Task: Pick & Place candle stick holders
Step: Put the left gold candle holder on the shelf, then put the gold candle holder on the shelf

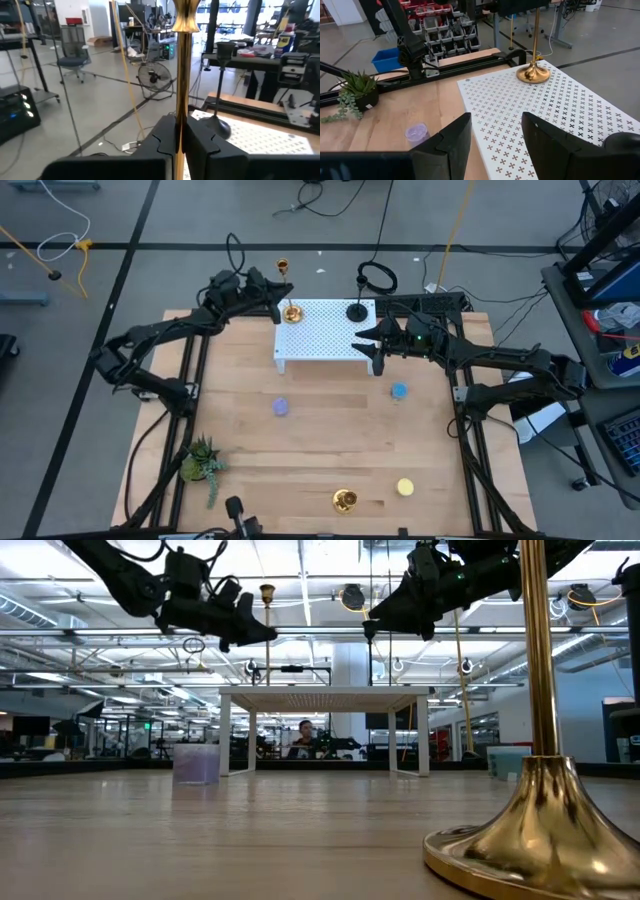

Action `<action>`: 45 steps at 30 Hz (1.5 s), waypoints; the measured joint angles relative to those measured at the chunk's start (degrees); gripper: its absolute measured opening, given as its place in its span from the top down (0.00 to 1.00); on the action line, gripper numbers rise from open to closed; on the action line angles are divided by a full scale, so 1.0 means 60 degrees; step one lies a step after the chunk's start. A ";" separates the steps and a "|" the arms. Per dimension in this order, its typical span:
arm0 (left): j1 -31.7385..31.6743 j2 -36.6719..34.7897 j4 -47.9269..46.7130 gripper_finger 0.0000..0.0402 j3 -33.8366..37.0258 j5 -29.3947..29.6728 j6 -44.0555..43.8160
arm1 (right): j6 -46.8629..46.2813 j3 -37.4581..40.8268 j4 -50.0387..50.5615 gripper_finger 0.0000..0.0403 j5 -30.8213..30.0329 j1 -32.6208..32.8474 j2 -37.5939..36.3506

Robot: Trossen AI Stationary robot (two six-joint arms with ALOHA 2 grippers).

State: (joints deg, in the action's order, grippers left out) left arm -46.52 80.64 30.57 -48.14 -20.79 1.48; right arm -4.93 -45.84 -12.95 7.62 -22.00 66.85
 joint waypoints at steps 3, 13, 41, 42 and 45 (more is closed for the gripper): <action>-0.0011 -0.0018 -0.0299 0.88 -0.0001 -0.0109 -0.0214 | 0.0004 0.0000 0.0000 0.58 0.0000 0.0000 0.0000; -0.0001 -0.0004 -0.0659 0.66 0.0015 -0.0110 0.0202 | 0.1246 0.0000 0.0003 0.57 0.0625 0.0569 0.0000; 0.0688 -0.4069 -0.5002 0.47 0.0007 0.0050 0.1740 | 0.0910 0.3115 -0.6252 0.43 0.3047 0.5863 0.1688; 0.0699 -0.4148 -0.4998 0.47 0.0007 0.0047 0.1733 | 0.0851 0.3011 -0.6401 0.42 0.2940 0.6116 0.2080; 0.0759 -0.4272 -0.5014 0.47 0.0007 0.0043 0.1517 | 0.0754 0.2241 -0.6661 0.42 0.2509 0.6657 0.3228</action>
State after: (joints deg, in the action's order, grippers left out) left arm -41.96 55.01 0.48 -48.10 -20.53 10.58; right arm -0.40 -32.40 -52.91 22.67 17.94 86.22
